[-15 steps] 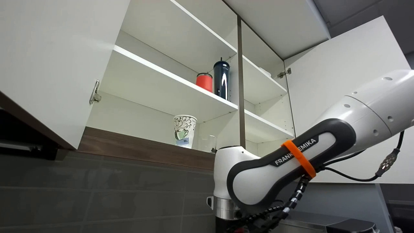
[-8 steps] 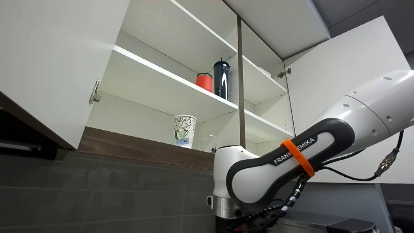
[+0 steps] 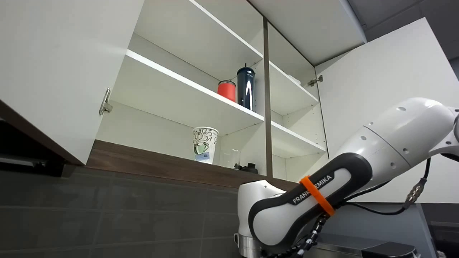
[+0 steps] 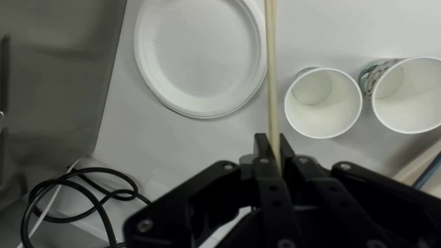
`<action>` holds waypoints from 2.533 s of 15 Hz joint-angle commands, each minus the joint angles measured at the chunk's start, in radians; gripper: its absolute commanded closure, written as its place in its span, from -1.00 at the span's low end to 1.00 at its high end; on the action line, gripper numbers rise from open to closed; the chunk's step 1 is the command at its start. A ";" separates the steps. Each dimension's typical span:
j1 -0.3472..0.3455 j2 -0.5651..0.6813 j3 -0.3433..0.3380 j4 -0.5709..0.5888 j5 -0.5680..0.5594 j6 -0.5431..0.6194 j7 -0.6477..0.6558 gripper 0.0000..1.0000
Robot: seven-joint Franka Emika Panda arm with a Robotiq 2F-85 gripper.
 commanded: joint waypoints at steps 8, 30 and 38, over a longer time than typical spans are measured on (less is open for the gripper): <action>-0.023 0.207 -0.072 0.094 -0.058 0.136 0.004 0.97; -0.101 0.462 -0.060 0.242 0.084 0.171 -0.111 -0.06; -0.102 0.455 -0.059 0.251 0.097 0.162 -0.104 -1.00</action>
